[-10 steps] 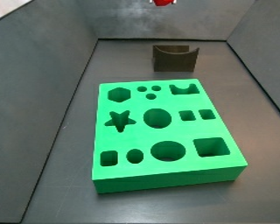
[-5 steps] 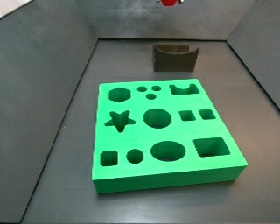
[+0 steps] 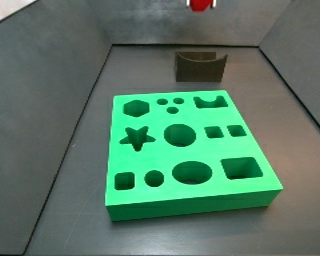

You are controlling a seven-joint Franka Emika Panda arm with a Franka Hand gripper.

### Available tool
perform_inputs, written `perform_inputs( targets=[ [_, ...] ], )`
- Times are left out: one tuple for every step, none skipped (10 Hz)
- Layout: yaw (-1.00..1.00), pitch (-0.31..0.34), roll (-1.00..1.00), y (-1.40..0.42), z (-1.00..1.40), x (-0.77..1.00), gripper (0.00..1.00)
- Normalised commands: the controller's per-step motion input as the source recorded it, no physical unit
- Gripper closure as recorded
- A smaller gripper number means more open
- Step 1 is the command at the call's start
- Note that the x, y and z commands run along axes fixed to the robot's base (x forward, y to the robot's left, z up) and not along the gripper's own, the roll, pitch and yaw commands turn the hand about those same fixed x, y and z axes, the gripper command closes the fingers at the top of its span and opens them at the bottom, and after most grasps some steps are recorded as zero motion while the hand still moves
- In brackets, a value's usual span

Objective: Pick up the hexagon object. Move up. Place the hexagon object on the fixture. Regrasp the hexagon object. Move to above the board. Insert the hexagon object.
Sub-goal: Place the hexagon object on the fixture.

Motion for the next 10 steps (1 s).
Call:
perform_inputs(
  targets=[
    [-0.12,-0.005,-1.0,0.08,-1.0,0.12,1.0],
    [-0.11,0.017,-1.0,0.08,-1.0,0.13,1.0],
    [-0.11,0.038,-1.0,0.09,-1.0,0.14,1.0],
    [-0.12,0.045,-1.0,0.09,-1.0,0.15,1.0],
    [-0.11,0.047,-0.82,0.1,-1.0,0.16,1.0],
    [-0.11,0.048,-0.66,0.1,-1.0,0.17,1.0],
    [-0.11,0.051,-0.5,0.11,-1.0,0.18,1.0],
    [-0.1,0.057,-0.29,0.12,-1.0,0.19,1.0],
    [-0.1,0.055,-0.2,0.11,-1.0,0.19,1.0],
    [-0.1,0.046,-0.17,0.1,-0.91,0.17,1.0]
  ],
)
